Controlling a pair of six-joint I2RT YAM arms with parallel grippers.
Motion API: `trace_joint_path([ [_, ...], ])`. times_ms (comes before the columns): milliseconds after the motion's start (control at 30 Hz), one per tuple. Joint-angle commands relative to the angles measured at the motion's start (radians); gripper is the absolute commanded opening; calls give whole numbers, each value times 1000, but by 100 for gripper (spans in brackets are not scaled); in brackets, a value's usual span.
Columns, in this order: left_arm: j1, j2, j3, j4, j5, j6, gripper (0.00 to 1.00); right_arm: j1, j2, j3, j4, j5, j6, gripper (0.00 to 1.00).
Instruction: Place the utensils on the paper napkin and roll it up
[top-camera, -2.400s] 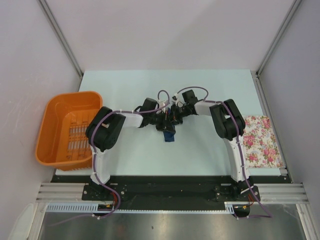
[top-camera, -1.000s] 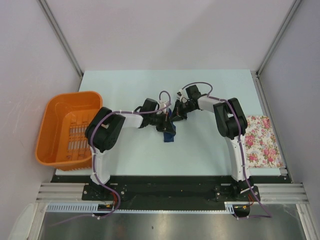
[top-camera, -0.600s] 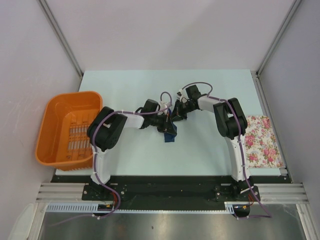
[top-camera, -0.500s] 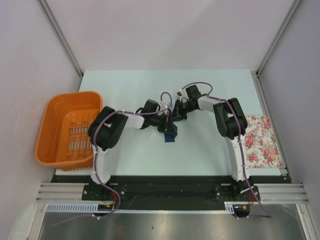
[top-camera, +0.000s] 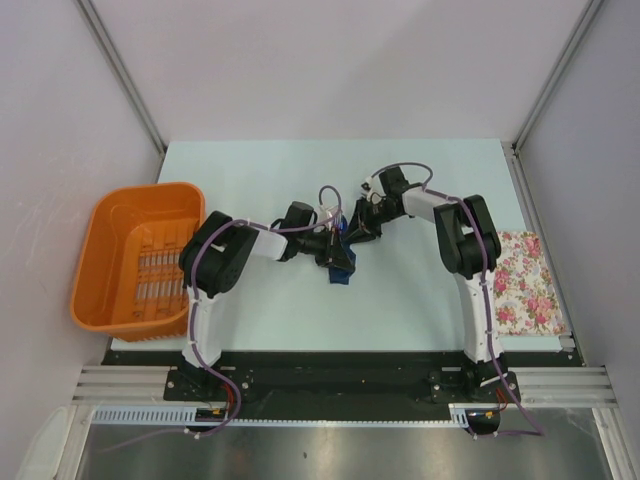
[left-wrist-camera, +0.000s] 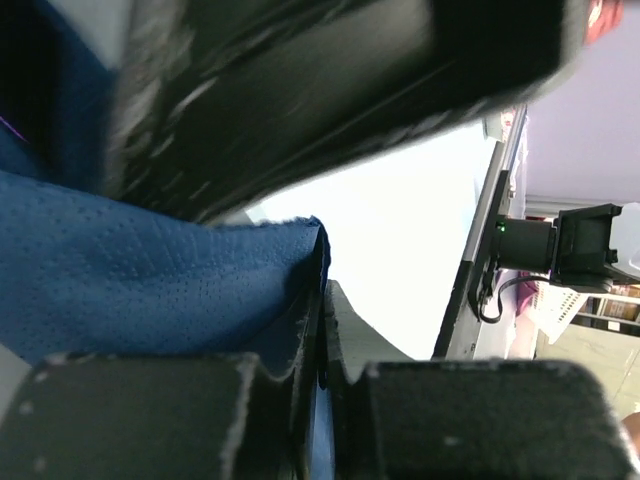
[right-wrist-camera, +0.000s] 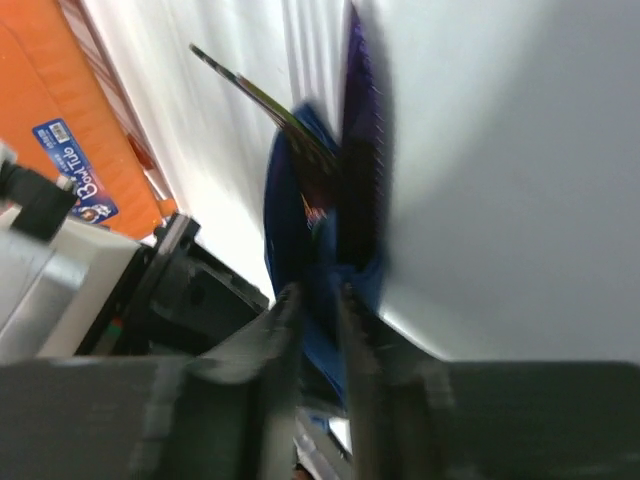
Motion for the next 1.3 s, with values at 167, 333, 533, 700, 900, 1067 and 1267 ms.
trace_joint_path([
  [167,14,30,-39,-71,-26,63,37,-55,-90,-3,-159,39,-123,43],
  [333,15,28,-30,-77,-17,80,45,-44,-88,-34,-131,7,-123,50],
  [533,15,21,-21,-89,-15,100,45,-6,-62,-32,-123,8,-138,47],
  [700,15,13,-10,-115,-14,130,46,9,-32,-28,-140,36,-175,43],
  [900,17,-12,4,-138,-18,138,47,12,-15,-26,-160,65,-215,19],
  [1067,20,-48,36,-169,-29,127,53,5,-4,-25,-175,100,-250,0],
  [1267,20,-145,48,-184,-6,103,60,2,20,-20,-178,117,-263,0],
])
